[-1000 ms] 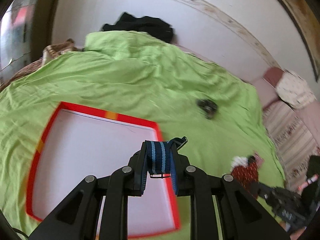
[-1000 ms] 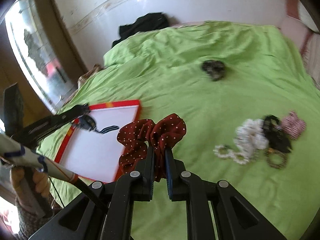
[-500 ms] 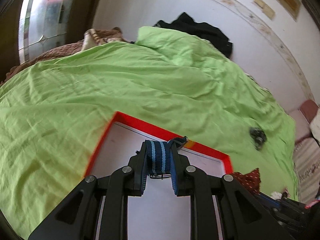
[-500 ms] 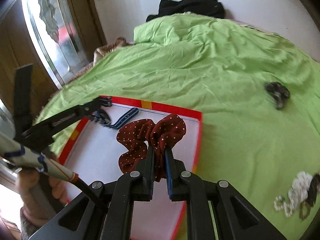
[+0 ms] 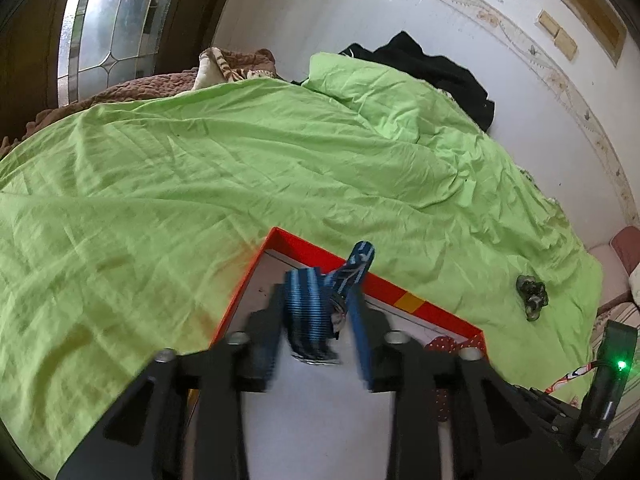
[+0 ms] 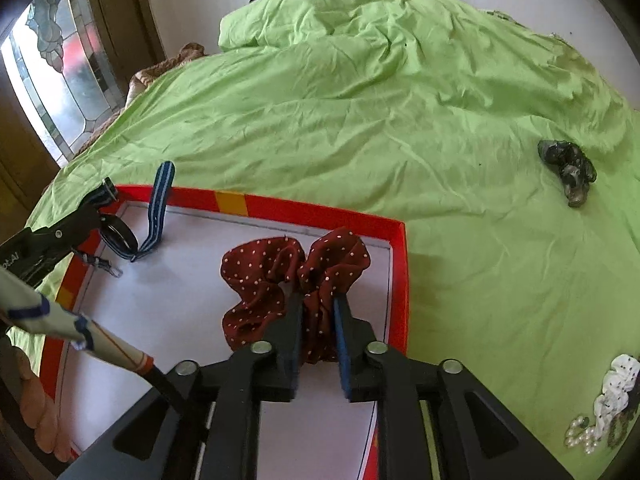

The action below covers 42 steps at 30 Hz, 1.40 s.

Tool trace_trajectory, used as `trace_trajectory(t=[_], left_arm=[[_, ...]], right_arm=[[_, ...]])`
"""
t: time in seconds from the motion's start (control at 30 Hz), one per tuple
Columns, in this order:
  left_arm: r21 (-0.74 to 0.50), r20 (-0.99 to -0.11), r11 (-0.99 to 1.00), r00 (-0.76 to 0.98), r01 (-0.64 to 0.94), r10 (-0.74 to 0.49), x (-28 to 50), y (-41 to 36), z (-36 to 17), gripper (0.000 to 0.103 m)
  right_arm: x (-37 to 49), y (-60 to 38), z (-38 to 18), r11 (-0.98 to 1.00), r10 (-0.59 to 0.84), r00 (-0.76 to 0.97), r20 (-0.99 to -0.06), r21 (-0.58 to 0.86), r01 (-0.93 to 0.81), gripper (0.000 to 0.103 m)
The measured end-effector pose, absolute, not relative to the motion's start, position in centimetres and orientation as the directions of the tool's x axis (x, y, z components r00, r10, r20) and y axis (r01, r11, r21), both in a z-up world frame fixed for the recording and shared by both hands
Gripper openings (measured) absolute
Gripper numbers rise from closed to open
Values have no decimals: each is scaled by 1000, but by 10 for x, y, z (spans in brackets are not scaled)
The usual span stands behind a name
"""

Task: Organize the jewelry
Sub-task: 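Carry watch and scrunchie into the red-rimmed tray and open both tools, then move both open tools back to the jewelry pile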

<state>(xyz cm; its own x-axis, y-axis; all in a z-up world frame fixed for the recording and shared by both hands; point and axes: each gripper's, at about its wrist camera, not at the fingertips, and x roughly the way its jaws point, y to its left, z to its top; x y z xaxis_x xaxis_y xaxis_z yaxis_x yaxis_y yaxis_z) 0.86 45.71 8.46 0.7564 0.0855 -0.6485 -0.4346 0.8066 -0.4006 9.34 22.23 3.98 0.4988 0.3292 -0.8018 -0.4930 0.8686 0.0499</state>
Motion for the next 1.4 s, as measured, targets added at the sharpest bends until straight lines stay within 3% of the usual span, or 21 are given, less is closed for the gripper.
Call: trace_trajectory(t=[0.13,0.23,0.47,0.5,0.53,0.57,0.8,1.0,1.07,1.13,1.17,1.3,1.4], left_arm=[[-433,-609,799,789,-417,82,-2,456,94,57],[-442,-583,805,809,-396,78,-10,450,102,58],[-391,-535,850,839,-352,101,-29,417,121,58],[-387,-530,854,842,-347,101,-32,412,124,58],[-382,-528,858,843,-343,102,-34,408,126,58],[-374,-524,864,845,-337,103,-36,402,128,58],[-292,-508,905,852,-308,126,-52,367,138,58],[-291,-510,913,854,-286,105,-59,352,143,59],[-287,-515,919,852,-269,89,-63,342,143,59],[-268,-519,931,851,-248,77,-69,327,142,64],[-250,-523,940,849,-234,72,-73,318,140,65],[-207,-571,962,821,-176,28,-87,277,126,68],[-195,-616,976,786,-98,-44,-88,242,115,68]], right_arm=[[84,214,54,864,346,525,-778,45,-502,37],[68,193,65,868,353,545,-760,48,-495,49],[18,137,42,872,368,446,-816,136,-471,49],[13,133,36,868,376,422,-825,154,-472,39],[6,130,29,863,384,392,-836,173,-474,22],[2,129,24,859,389,373,-842,186,-477,15],[-22,133,17,846,400,364,-841,185,-501,11],[-42,129,18,823,437,345,-831,213,-527,15],[-48,120,21,822,452,357,-817,225,-524,23],[-55,105,26,822,457,393,-798,210,-529,44],[-59,98,29,824,456,412,-789,199,-530,47],[-71,46,33,868,378,517,-768,100,-487,49],[-68,1,28,901,339,541,-770,101,-421,49]])
